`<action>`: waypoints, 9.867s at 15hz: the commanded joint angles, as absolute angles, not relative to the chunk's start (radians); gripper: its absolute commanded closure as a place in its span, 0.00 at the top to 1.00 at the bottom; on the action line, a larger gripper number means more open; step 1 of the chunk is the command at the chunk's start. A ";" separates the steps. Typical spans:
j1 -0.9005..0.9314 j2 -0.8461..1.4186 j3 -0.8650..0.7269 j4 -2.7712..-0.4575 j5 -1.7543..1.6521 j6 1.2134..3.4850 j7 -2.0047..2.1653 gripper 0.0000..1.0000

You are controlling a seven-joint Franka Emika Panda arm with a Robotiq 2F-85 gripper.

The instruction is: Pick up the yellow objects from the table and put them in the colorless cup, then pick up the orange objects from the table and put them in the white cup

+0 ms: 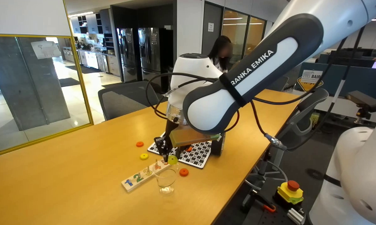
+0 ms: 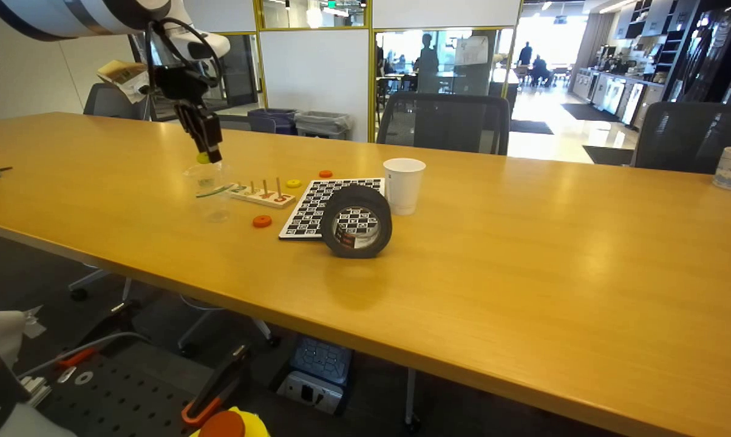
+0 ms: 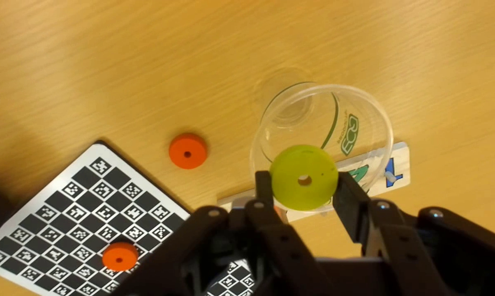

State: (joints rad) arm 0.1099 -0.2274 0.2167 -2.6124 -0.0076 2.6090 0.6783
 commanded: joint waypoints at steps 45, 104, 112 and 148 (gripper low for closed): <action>-0.011 0.073 0.099 -2.493 -0.035 2.584 1.431 1.00; -0.022 0.229 -0.168 -2.073 -0.204 2.619 1.317 0.25; -0.018 0.290 -0.236 -2.011 -0.204 2.611 1.325 0.24; 0.018 0.295 -0.099 -2.244 -0.112 2.555 1.194 1.00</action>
